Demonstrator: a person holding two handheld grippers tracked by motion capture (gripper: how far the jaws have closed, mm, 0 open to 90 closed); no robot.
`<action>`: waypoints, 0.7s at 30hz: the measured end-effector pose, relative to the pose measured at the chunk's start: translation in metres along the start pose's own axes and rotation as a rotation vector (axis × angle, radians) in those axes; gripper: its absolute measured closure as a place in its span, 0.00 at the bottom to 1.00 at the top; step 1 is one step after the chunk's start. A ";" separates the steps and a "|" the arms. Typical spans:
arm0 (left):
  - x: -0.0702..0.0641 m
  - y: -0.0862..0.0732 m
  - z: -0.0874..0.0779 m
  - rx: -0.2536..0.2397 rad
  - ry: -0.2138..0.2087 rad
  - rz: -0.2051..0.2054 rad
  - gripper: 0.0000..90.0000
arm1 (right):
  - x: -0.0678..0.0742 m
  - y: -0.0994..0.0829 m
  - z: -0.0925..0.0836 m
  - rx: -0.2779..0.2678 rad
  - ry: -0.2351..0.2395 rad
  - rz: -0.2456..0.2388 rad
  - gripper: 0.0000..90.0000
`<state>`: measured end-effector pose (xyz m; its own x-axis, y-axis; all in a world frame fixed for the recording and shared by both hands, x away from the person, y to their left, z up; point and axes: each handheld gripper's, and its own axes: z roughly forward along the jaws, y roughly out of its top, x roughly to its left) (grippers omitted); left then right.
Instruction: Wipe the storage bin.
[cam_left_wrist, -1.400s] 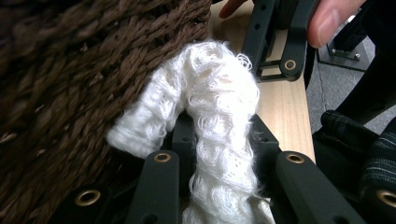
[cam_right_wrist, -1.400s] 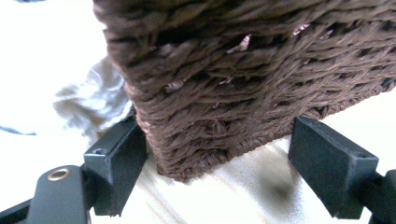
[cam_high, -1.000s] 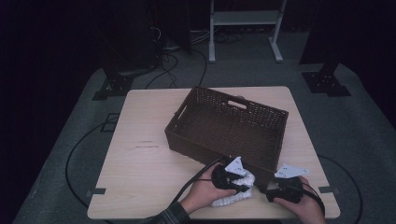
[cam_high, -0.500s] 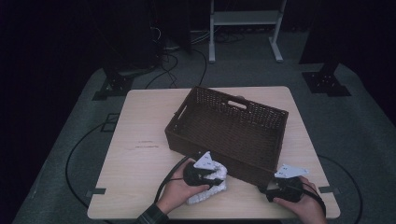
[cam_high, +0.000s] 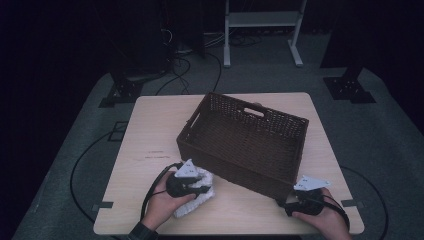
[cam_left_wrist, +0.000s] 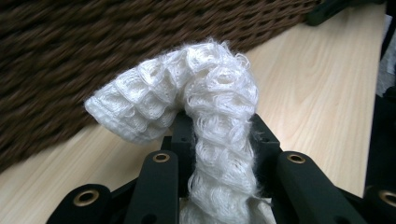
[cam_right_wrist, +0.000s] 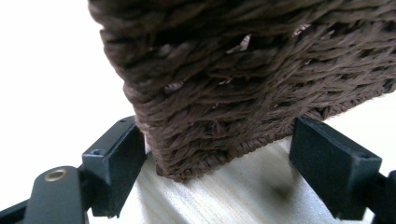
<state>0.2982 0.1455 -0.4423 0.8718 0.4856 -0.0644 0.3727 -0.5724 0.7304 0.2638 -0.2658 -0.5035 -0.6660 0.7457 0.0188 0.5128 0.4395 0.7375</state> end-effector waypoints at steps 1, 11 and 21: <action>0.002 -0.004 -0.003 -0.001 0.011 -0.012 0.77 | 0.000 0.000 0.000 0.001 0.004 -0.003 0.17; 0.024 -0.038 -0.029 0.014 0.096 -0.104 0.76 | 0.000 0.000 0.000 0.002 -0.001 -0.005 0.18; 0.046 -0.053 -0.035 0.022 0.144 -0.174 0.76 | -0.002 -0.001 -0.008 0.018 0.016 0.001 0.33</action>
<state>0.3071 0.2209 -0.4606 0.7399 0.6668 -0.0893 0.5220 -0.4853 0.7014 0.2607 -0.2720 -0.4992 -0.6740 0.7381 0.0300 0.5227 0.4478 0.7254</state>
